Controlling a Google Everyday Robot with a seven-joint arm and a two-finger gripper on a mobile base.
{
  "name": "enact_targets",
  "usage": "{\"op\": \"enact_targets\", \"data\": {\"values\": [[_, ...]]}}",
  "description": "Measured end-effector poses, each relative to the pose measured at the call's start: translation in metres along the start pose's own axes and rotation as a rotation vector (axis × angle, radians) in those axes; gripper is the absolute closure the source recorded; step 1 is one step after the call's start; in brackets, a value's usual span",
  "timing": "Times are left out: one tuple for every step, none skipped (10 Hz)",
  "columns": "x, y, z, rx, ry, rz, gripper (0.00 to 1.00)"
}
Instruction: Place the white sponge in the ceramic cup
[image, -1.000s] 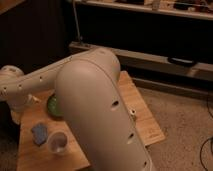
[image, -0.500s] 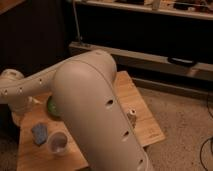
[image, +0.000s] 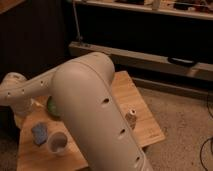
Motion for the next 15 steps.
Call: {"op": "enact_targets", "data": {"values": [[0.001,0.001,0.004,-0.006,0.003,0.000,0.20],[0.003,0.002,0.009,-0.010,0.008,0.000,0.20],[0.005,0.004,0.015,-0.020,0.015,0.004,0.20],[0.007,0.006,0.020,-0.025,0.022,0.005,0.20],[0.007,0.008,0.023,-0.028,0.026,0.006,0.20],[0.009,0.010,0.026,-0.026,0.033,0.016,0.20],[0.011,0.011,0.028,-0.020,0.041,0.027,0.20],[0.012,0.011,0.030,-0.008,0.046,0.035,0.20],[0.014,0.011,0.033,0.002,0.052,0.041,0.20],[0.015,0.011,0.036,0.014,0.061,0.044,0.20],[0.016,0.012,0.039,0.015,0.065,0.046,0.20],[0.017,0.012,0.042,0.016,0.069,0.046,0.20],[0.018,0.012,0.046,0.014,0.074,0.048,0.20],[0.017,0.012,0.050,0.004,0.071,0.042,0.20],[0.017,0.013,0.052,-0.004,0.068,0.040,0.20]]}}
